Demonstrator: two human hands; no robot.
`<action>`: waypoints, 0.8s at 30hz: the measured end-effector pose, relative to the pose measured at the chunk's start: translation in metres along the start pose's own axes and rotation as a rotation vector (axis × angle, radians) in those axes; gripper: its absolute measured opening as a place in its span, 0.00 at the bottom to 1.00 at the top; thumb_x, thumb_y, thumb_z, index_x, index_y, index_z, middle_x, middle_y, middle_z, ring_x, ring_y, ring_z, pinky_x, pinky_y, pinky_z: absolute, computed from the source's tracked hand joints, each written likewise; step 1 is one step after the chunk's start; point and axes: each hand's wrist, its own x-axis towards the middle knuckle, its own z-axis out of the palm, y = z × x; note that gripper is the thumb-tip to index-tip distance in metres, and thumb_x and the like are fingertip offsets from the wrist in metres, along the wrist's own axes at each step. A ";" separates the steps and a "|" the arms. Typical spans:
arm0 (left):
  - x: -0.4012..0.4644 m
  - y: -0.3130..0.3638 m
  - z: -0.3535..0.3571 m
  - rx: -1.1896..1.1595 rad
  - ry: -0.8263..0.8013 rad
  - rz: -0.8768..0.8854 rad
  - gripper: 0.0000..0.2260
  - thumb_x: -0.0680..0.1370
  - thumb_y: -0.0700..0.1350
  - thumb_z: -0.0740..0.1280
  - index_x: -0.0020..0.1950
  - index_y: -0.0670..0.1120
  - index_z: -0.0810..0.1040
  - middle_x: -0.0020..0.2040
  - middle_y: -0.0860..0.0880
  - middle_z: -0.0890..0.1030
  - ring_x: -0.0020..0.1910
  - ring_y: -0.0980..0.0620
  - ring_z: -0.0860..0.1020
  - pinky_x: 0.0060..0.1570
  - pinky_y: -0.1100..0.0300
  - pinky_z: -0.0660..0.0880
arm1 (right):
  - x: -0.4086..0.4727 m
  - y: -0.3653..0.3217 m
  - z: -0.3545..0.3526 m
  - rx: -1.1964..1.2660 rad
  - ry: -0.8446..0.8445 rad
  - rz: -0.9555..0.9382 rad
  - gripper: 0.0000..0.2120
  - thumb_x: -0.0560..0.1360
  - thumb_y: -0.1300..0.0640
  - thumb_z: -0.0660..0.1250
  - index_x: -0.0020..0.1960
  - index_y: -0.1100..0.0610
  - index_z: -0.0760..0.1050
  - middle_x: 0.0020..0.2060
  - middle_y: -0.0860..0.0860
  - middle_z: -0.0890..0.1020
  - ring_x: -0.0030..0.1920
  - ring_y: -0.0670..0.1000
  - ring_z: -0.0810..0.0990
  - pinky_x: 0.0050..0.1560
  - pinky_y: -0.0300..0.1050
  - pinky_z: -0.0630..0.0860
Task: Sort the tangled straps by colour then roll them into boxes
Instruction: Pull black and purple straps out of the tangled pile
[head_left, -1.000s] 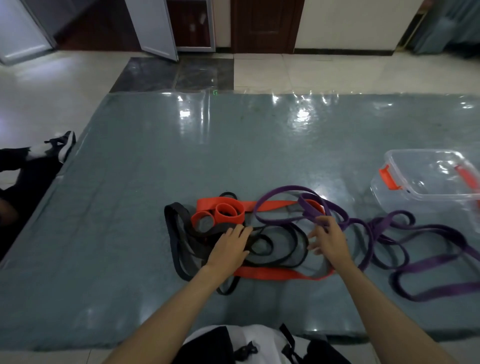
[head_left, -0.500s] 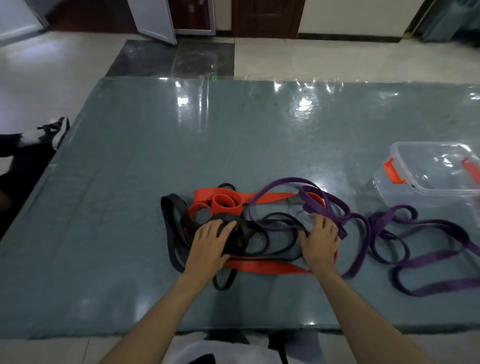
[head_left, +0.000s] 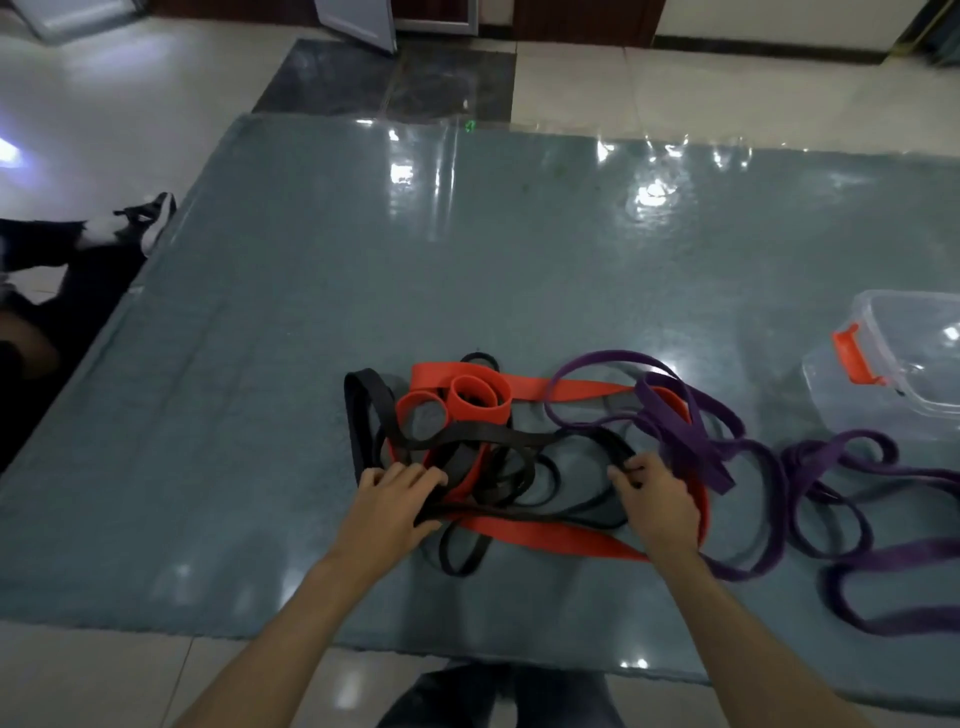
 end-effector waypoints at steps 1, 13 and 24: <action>0.000 0.001 -0.001 0.006 -0.027 -0.014 0.29 0.65 0.48 0.83 0.61 0.55 0.74 0.51 0.57 0.80 0.48 0.51 0.80 0.46 0.53 0.74 | -0.002 -0.002 0.006 -0.025 -0.058 -0.005 0.18 0.79 0.44 0.71 0.63 0.53 0.75 0.55 0.54 0.85 0.57 0.60 0.83 0.54 0.53 0.77; 0.014 0.000 -0.041 -0.153 0.113 0.038 0.30 0.73 0.41 0.75 0.73 0.51 0.71 0.58 0.52 0.80 0.53 0.50 0.79 0.57 0.53 0.72 | 0.002 -0.010 0.001 0.619 -0.119 0.078 0.08 0.76 0.59 0.71 0.52 0.52 0.74 0.49 0.55 0.86 0.43 0.58 0.86 0.40 0.55 0.83; 0.031 -0.018 -0.073 -0.535 0.335 -0.661 0.22 0.74 0.39 0.76 0.68 0.49 0.80 0.58 0.49 0.85 0.58 0.48 0.83 0.58 0.52 0.80 | -0.020 -0.085 -0.034 0.888 -0.321 -0.269 0.12 0.82 0.60 0.67 0.65 0.51 0.77 0.46 0.51 0.89 0.47 0.44 0.87 0.37 0.38 0.76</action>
